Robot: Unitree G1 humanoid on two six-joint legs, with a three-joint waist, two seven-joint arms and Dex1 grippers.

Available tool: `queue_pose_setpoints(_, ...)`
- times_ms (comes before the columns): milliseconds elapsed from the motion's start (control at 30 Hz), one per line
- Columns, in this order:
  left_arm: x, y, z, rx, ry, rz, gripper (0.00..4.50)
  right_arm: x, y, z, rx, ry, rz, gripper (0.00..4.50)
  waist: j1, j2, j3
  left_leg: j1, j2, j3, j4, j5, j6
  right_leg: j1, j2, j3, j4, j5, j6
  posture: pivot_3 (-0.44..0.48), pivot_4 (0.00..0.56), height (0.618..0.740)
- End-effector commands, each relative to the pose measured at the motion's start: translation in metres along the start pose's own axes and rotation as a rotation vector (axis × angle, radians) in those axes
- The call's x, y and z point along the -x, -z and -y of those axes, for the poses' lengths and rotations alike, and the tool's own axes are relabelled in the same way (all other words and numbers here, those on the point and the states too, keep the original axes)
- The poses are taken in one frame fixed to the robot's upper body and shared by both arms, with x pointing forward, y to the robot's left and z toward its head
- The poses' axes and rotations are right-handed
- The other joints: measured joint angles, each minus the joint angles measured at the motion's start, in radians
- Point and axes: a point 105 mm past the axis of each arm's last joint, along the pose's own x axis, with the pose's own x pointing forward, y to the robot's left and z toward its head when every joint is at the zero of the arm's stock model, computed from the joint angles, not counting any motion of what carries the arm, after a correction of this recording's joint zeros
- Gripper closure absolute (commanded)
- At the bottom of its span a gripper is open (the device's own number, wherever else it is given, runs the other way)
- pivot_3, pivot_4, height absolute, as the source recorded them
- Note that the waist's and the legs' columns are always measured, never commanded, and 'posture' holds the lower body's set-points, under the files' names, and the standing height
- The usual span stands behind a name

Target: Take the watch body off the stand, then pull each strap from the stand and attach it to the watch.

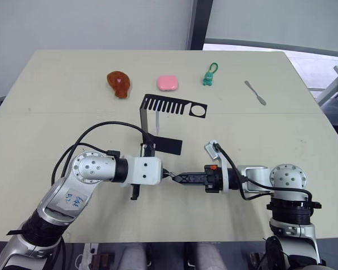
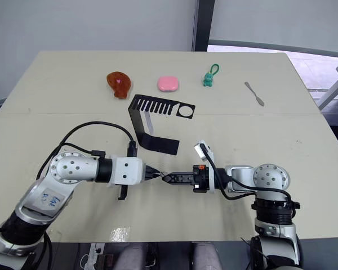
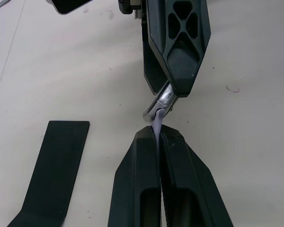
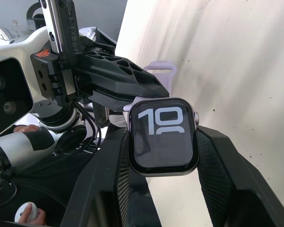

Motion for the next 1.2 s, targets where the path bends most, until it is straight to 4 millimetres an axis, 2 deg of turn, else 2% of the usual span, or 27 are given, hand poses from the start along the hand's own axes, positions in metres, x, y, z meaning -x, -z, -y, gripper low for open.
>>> queue_pose_setpoints(33,-0.0087,-0.0267,0.0046,-0.071,0.017,0.104,4.5,-0.0182,0.0034,-0.025,0.052,-0.131,-0.056,2.99,0.0,0.0,0.0,0.0,0.0,0.0,0.0,0.0,0.0,0.0,0.0,0.0,0.0,0.0,0.0,0.0,0.15,0.74)
queue_pose_setpoints(633,-0.009,-0.0213,0.0036,-0.044,0.006,0.081,4.5,-0.0184,0.0054,-0.0252,0.053,-0.131,-0.06,2.99,0.0,0.0,0.0,0.0,0.0,0.0,0.0,0.0,0.0,0.0,0.0,0.0,0.001,0.0,0.0,0.0,0.15,0.74)
queue_pose_setpoints(1200,-0.0055,-0.0241,0.0024,-0.044,-0.007,0.086,4.5,-0.0185,0.0049,-0.0225,0.047,-0.117,-0.058,2.99,0.0,0.0,0.0,0.0,0.0,0.0,0.0,0.0,0.0,0.0,0.0,0.0,0.001,0.0,0.0,0.0,0.15,0.74)
